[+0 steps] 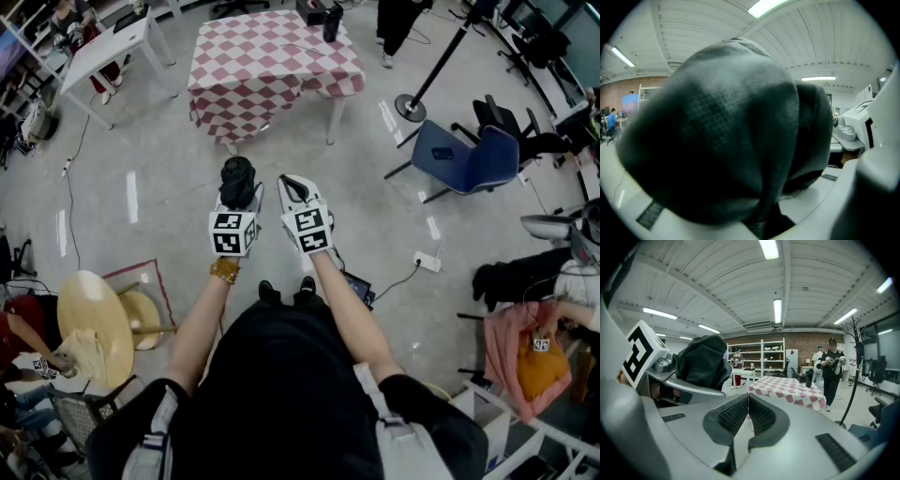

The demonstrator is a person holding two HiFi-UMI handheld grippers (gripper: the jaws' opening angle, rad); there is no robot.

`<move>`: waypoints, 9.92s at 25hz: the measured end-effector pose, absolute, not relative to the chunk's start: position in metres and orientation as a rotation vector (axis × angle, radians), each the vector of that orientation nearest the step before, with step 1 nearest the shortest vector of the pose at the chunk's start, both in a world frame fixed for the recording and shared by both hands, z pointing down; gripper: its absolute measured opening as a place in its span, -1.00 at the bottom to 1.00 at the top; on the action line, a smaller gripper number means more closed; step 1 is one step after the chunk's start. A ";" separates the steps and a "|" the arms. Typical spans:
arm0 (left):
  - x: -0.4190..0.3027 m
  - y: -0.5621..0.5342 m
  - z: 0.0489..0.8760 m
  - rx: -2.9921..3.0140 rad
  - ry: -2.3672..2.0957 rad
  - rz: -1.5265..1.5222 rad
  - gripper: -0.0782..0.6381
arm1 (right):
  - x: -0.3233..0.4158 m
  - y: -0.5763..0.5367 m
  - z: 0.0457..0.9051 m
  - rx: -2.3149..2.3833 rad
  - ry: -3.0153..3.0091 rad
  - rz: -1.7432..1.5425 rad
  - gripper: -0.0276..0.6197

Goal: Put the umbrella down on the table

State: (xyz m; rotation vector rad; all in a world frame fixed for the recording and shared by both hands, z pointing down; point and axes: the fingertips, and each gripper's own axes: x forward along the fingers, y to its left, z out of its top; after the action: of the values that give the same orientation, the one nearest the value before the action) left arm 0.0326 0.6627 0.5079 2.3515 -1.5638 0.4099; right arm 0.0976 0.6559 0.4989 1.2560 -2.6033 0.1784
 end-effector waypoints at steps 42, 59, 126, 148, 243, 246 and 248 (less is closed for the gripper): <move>-0.034 0.529 0.548 2.282 -1.494 0.402 -0.32 | 0.027 0.518 0.545 1.241 -2.485 0.337 -0.86; -0.002 0.393 0.563 2.174 -1.583 0.474 -0.32 | 0.038 0.380 0.549 1.077 -2.579 0.353 -0.86; -0.123 -0.056 0.577 2.136 -1.439 0.480 -0.34 | -0.082 -0.071 0.567 1.064 -2.520 0.404 -0.86; -0.108 -0.231 0.602 2.003 -1.475 0.476 -0.36 | -0.043 -0.243 0.600 1.033 -2.496 0.545 -0.86; -0.118 -0.336 0.707 1.939 -1.265 0.782 -0.19 | -0.061 -0.329 0.635 1.032 -2.388 0.559 -0.86; -0.118 -0.336 0.707 1.940 -1.264 0.780 -0.19 | -0.061 -0.328 0.635 1.029 -2.390 0.557 -0.86; -0.117 -0.335 0.708 1.941 -1.259 0.776 -0.18 | -0.061 -0.328 0.635 1.027 -2.391 0.556 -0.86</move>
State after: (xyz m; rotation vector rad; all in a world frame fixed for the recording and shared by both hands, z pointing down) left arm -0.1166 -0.3354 0.7075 1.9412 -1.2592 0.7758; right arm -0.0612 -0.3275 0.6347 1.0275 -2.3914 0.5556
